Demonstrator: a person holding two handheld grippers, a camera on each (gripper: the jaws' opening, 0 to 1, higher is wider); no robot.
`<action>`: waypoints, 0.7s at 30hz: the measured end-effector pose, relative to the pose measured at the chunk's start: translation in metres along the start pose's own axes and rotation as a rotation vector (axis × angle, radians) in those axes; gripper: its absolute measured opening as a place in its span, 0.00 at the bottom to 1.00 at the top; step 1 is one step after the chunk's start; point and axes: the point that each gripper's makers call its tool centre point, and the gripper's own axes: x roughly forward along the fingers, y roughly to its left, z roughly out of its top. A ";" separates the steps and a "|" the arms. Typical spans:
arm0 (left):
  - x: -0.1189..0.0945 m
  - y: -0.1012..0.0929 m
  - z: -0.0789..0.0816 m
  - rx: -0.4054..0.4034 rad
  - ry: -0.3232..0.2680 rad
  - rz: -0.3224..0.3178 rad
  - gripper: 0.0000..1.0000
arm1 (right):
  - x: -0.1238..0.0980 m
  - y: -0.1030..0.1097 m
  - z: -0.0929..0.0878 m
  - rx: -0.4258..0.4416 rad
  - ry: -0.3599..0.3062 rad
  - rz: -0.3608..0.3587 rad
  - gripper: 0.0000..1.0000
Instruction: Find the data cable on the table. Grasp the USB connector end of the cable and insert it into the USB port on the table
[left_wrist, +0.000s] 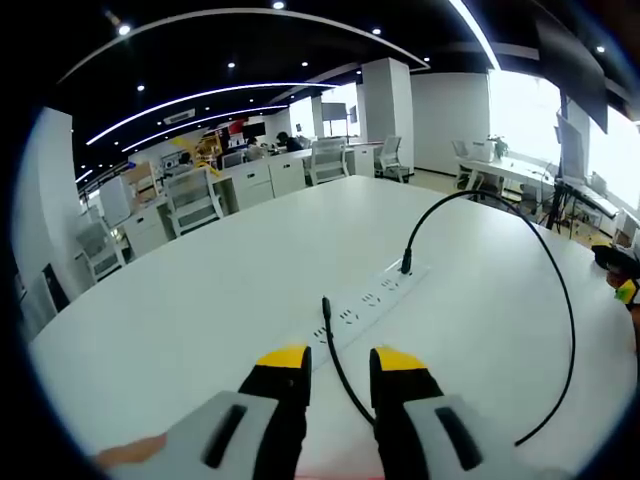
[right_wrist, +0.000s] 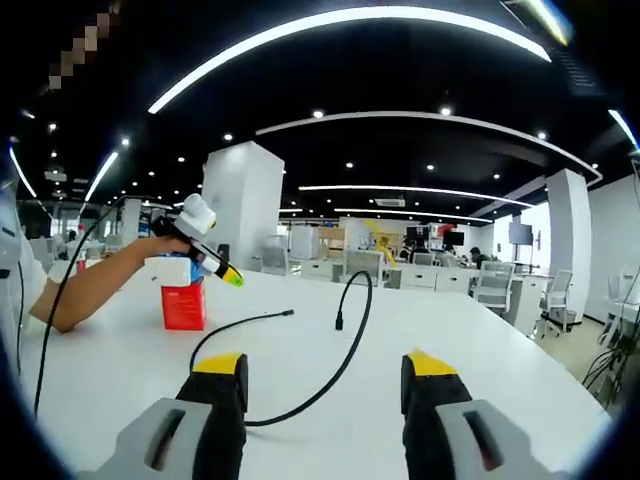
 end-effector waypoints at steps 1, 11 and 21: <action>0.000 0.000 0.000 0.000 0.001 0.000 0.24 | -0.001 0.000 0.000 0.009 -0.002 0.002 0.63; -0.001 -0.001 -0.001 0.001 0.003 0.000 0.24 | -0.013 -0.001 -0.010 0.040 0.040 -0.051 0.70; -0.001 -0.001 -0.002 0.002 0.006 0.000 0.24 | -0.021 0.000 -0.017 0.029 0.075 -0.055 0.72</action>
